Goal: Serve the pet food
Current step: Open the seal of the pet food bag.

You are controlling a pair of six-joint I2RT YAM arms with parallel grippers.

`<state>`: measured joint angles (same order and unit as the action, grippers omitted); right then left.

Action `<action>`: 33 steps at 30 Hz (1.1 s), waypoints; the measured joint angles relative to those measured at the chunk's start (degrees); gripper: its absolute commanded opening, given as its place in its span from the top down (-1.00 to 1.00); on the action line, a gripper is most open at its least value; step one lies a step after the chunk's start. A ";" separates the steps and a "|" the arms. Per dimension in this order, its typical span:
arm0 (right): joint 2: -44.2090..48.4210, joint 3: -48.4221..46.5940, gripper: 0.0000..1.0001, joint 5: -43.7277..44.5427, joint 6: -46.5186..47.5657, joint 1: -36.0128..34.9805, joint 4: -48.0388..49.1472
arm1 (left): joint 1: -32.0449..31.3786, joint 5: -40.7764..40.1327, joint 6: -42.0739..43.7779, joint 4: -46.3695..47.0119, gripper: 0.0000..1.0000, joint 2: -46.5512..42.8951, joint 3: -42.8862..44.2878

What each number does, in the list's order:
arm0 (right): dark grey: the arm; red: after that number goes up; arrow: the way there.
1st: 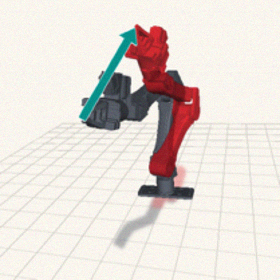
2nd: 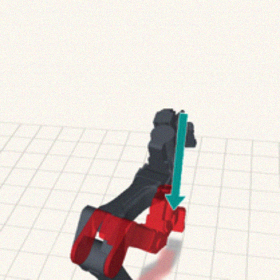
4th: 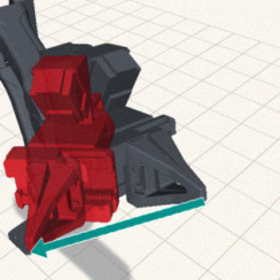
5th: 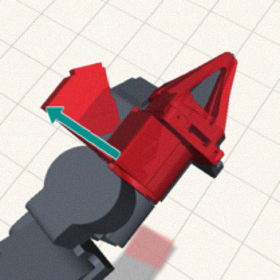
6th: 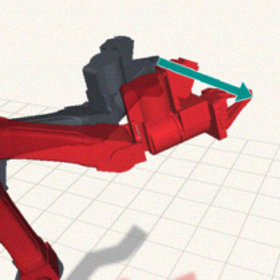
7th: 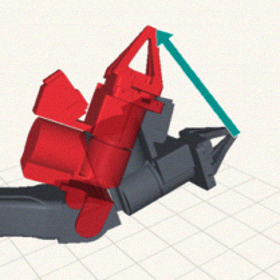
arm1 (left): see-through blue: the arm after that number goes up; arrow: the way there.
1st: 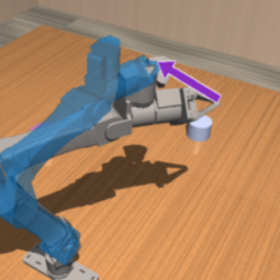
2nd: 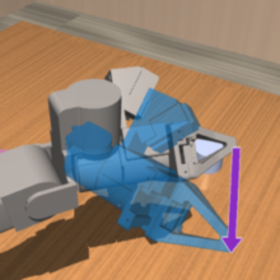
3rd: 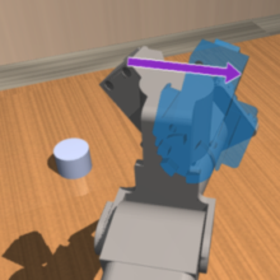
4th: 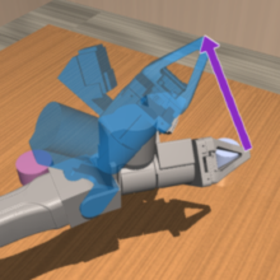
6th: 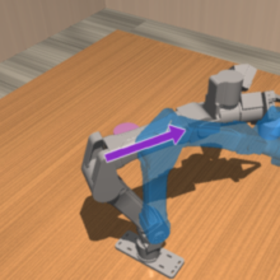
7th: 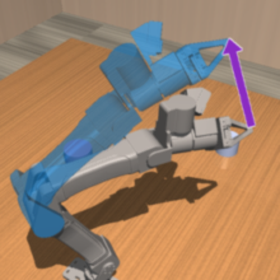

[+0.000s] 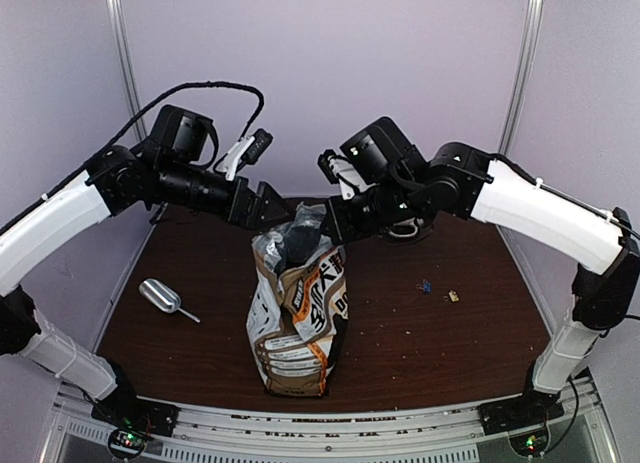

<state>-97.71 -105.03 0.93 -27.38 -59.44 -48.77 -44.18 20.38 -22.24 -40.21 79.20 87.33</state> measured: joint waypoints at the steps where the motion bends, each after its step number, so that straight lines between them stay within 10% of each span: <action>1: 0.02 0.28 1.00 0.26 0.04 -0.02 0.42 | -0.63 -2.23 -0.02 -1.42 -0.95 0.00 -0.02; 11: 0.76 1.95 1.00 0.98 0.46 -0.11 2.25 | -2.21 -14.12 -1.01 -7.63 -0.89 -1.42 -1.03; 27: 0.76 2.05 1.00 1.60 1.03 -0.46 2.47 | -2.32 -6.32 -6.38 -6.32 1.00 -4.22 -9.42; 33: 0.74 1.90 1.00 3.04 2.84 -1.73 2.51 | -2.54 -7.52 -7.63 -5.33 1.00 -6.03 -9.99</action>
<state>-96.97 -103.13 3.97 -24.53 -61.17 -46.26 -46.72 12.86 -29.87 -45.54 73.17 77.34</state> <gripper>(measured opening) 0.009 0.020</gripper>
